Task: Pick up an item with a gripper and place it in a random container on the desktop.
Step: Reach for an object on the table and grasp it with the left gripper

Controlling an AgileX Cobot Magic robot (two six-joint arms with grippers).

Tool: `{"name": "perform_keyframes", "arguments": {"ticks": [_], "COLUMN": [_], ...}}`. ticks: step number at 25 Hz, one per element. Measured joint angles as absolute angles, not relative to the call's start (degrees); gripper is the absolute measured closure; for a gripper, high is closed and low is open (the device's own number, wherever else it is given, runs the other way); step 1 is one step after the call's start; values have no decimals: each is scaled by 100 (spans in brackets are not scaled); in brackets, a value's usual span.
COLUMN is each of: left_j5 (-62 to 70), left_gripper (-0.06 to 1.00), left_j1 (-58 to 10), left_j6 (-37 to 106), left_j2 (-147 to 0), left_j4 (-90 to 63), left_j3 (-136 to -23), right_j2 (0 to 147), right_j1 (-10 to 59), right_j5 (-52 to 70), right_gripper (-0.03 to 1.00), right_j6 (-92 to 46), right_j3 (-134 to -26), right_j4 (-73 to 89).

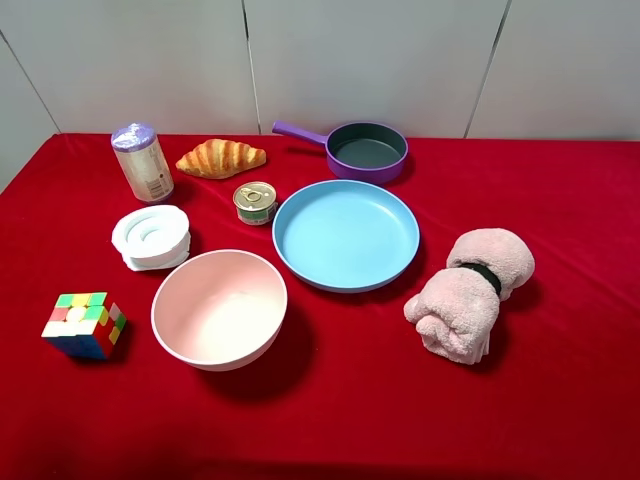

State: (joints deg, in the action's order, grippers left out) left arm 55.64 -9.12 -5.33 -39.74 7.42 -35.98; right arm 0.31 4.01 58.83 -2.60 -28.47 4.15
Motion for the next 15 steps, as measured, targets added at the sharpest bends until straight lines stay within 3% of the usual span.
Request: {"name": "perform_keyframes", "arguments": {"ticks": [15], "left_j5": [4899], "left_gripper": [-4], "left_j1": [-912], "left_j6": [-909], "left_j2": [-5661], "left_j4": [479], "left_j3": [-3598], "right_j2": [31], "right_j1": [401], "right_j5": [5883], "right_gripper": [27], "right_j6": [-260], "right_j3": [-2847], "right_j4": [415]}}
